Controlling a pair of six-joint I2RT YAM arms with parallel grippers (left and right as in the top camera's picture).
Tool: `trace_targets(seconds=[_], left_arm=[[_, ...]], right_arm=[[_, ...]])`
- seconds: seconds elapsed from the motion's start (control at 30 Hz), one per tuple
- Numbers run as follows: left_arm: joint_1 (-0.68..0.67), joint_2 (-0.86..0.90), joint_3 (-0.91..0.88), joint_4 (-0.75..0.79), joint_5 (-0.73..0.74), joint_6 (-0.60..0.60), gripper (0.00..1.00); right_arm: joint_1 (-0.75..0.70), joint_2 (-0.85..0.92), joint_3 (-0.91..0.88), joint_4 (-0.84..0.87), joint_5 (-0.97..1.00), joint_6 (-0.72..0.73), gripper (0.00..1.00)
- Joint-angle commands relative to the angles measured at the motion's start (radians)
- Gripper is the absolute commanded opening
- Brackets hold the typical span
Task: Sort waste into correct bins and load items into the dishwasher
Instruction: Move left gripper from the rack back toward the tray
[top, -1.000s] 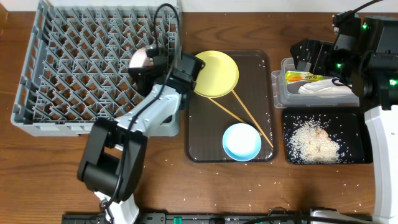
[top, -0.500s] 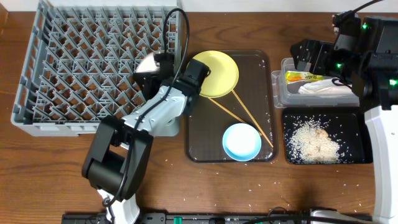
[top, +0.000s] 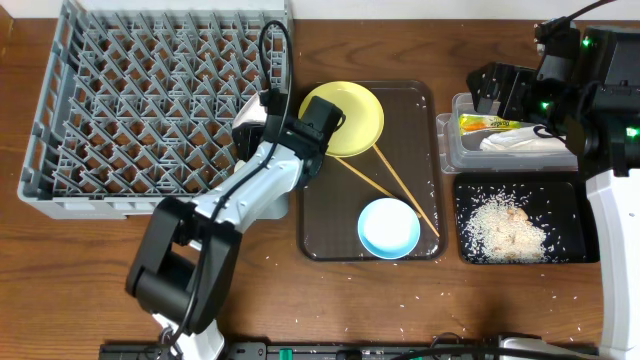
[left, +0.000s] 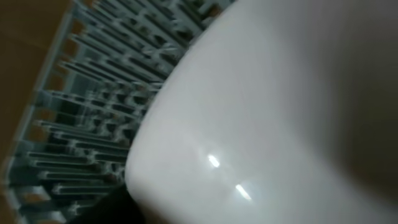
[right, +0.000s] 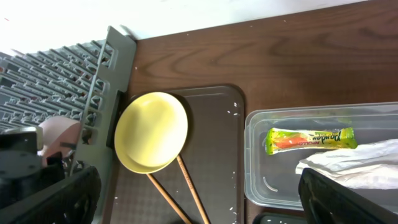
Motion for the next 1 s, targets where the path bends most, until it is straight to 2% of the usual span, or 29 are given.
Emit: trace_targets(seconds=[0.0, 0.1, 0.13, 0.2, 0.3, 0.57, 0.63, 0.83, 0.97], left_arm=[[-0.006, -0.097, 0.036, 0.011, 0.201, 0.013, 0.61], [-0.006, -0.169, 0.037, 0.013, 0.345, 0.012, 0.68], [-0.006, -0.188, 0.037, 0.013, 0.381, 0.011, 0.75], [-0.006, -0.228, 0.037, 0.012, 0.455, 0.005, 0.80], [-0.006, -0.265, 0.037, 0.008, 0.486, -0.032, 0.82], [0.001, -0.273, 0.034, -0.018, 0.508, -0.023, 0.82], [0.000, -0.273, 0.030, -0.021, 0.531, 0.040, 0.80], [0.000, -0.240, 0.028, -0.021, 0.732, 0.365, 0.75], [0.000, -0.192, 0.028, -0.005, 0.731, 0.420, 0.74]], right_arm=[[0.004, 0.003, 0.003, -0.001, 0.003, -0.003, 0.99], [0.004, 0.003, 0.003, -0.001, 0.003, -0.003, 0.99], [0.004, 0.003, 0.003, -0.001, 0.003, -0.003, 0.99], [0.004, 0.003, 0.003, -0.001, 0.003, -0.003, 0.99], [0.004, 0.003, 0.003, -0.001, 0.003, -0.003, 0.99], [0.004, 0.003, 0.003, -0.001, 0.003, -0.003, 0.99], [0.004, 0.003, 0.003, -0.001, 0.003, -0.003, 0.99], [0.004, 0.003, 0.003, -0.001, 0.003, -0.003, 0.99], [0.004, 0.003, 0.003, -0.001, 0.003, -0.003, 0.99]])
